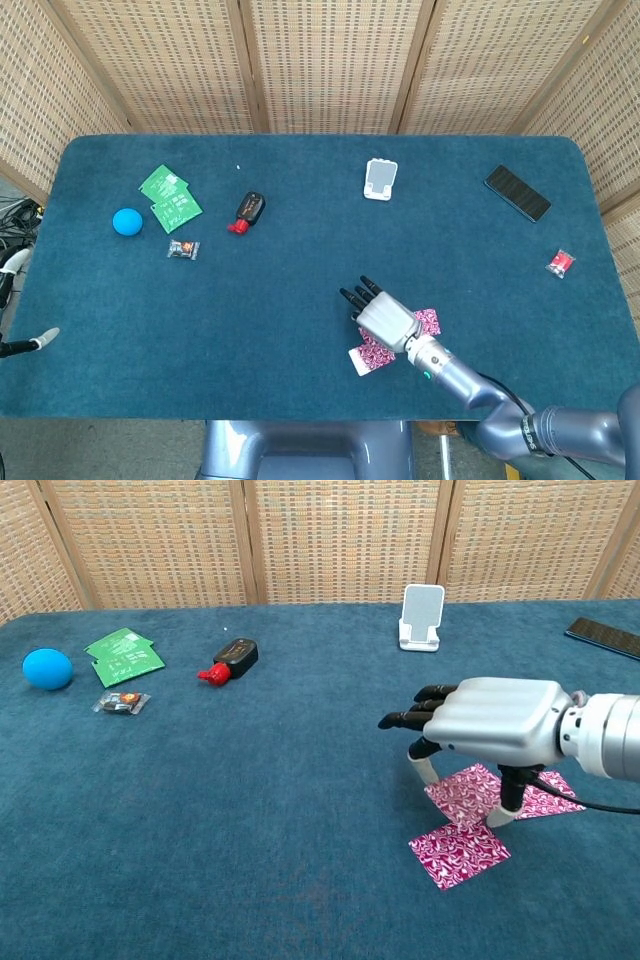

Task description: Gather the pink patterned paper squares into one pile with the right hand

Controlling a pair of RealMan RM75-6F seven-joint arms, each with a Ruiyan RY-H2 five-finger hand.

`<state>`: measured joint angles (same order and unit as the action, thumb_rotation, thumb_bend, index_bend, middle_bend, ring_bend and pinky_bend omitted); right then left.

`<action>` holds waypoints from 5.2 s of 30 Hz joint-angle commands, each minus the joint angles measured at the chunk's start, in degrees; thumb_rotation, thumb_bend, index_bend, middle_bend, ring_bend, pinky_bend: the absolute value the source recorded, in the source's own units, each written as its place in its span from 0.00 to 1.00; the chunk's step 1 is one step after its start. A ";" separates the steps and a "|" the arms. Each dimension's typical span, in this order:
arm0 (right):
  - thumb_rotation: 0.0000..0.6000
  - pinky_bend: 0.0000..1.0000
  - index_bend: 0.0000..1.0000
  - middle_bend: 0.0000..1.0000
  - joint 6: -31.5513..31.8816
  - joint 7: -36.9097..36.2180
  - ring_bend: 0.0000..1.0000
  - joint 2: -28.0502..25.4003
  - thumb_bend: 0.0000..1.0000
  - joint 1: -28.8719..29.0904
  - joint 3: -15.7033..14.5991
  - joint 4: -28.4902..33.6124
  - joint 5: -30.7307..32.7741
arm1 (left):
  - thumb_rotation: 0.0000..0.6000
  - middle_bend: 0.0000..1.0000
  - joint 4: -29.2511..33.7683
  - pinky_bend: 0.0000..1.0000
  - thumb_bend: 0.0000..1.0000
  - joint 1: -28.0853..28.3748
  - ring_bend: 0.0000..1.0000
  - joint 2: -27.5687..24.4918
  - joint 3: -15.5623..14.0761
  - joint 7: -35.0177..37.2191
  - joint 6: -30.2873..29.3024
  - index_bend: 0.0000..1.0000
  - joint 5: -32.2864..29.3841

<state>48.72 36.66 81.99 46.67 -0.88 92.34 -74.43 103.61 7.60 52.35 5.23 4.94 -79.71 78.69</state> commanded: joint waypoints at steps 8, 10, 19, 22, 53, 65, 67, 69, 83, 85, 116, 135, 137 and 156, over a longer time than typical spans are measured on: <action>1.00 0.10 0.60 0.06 1.84 7.08 0.16 3.47 0.29 -1.13 -0.66 2.96 3.84 | 1.00 0.00 0.03 0.00 0.00 0.06 0.00 -0.02 -0.07 -0.07 0.16 0.00 -0.02; 1.00 0.13 0.61 0.07 2.32 8.15 0.17 4.63 0.29 -1.24 -0.43 2.87 4.98 | 1.00 0.00 0.05 0.00 0.00 0.10 0.00 -0.01 -0.05 -0.20 0.26 0.00 -0.17; 1.00 0.14 0.62 0.07 5.84 15.19 0.18 8.19 0.29 -1.87 -0.59 2.60 8.51 | 1.00 0.00 -0.02 0.00 0.00 0.20 0.00 0.01 -0.04 -0.29 0.54 0.00 -0.51; 1.00 0.14 0.62 0.05 6.51 16.78 0.18 8.23 0.29 -2.03 -0.72 3.16 9.85 | 1.00 0.00 -0.05 0.00 0.00 0.17 0.00 -0.01 -0.02 -0.20 0.51 0.00 -0.57; 1.00 0.13 0.47 0.00 8.17 20.70 0.18 8.01 0.26 -1.15 -2.26 6.20 17.59 | 1.00 0.00 -0.02 0.00 0.00 -0.01 0.00 -0.21 -0.15 0.24 0.27 0.00 -0.28; 1.00 0.13 0.38 0.00 8.70 20.46 0.18 7.86 0.20 -0.60 -2.50 6.81 17.57 | 1.00 0.00 -0.02 0.00 0.00 0.02 0.00 -0.19 -0.15 0.22 0.30 0.00 -0.20; 1.00 0.13 0.38 0.00 8.82 20.56 0.18 7.84 0.20 -0.54 -2.55 6.91 17.68 | 1.00 0.00 -0.02 0.00 0.00 0.03 0.00 -0.21 -0.14 0.29 0.30 0.00 -0.21; 1.00 0.13 0.38 0.00 8.96 20.51 0.18 7.76 0.20 -0.51 -2.54 7.13 17.65 | 1.00 0.00 -0.05 0.00 0.00 0.02 0.00 -0.22 -0.13 0.32 0.27 0.00 -0.20; 1.00 0.12 0.38 0.00 11.51 14.41 0.18 -3.04 0.20 -1.53 1.18 8.70 20.16 | 1.00 0.00 -0.11 0.00 0.00 -0.08 0.00 -0.32 -0.10 0.68 0.09 0.00 -0.09; 1.00 0.12 0.37 0.00 11.01 13.18 0.18 -3.53 0.19 -2.00 0.89 7.24 20.83 | 1.00 0.00 -0.03 0.00 0.00 -0.07 0.00 -0.30 -0.12 0.53 0.06 0.00 -0.03; 1.00 0.12 0.38 0.00 6.77 5.69 0.18 2.25 0.17 -5.27 -1.07 -5.20 18.04 | 1.00 0.00 0.23 0.00 0.00 0.14 0.00 0.21 -0.11 -0.94 0.22 0.00 -0.45; 1.00 0.12 0.41 0.00 4.66 5.87 0.18 3.25 0.17 -5.17 -1.00 -7.93 18.25 | 1.00 0.00 0.26 0.00 0.00 0.22 0.00 0.32 -0.09 -1.20 0.34 0.00 -0.60; 1.00 0.12 0.41 0.00 4.53 5.82 0.18 3.34 0.17 -5.20 -0.95 -8.13 18.34 | 1.00 0.00 0.25 0.00 0.00 0.22 0.00 0.31 -0.06 -1.13 0.35 0.00 -0.64; 1.00 0.13 0.57 0.01 4.61 2.57 0.18 3.63 0.22 -6.06 -0.48 -9.19 15.15 | 1.00 0.00 0.34 0.00 0.00 0.18 0.00 0.28 -0.06 -1.10 0.28 0.00 -0.63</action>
<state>53.32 39.28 85.61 40.63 -1.39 83.15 -59.23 103.94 7.77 52.63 5.16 3.84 -79.43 78.05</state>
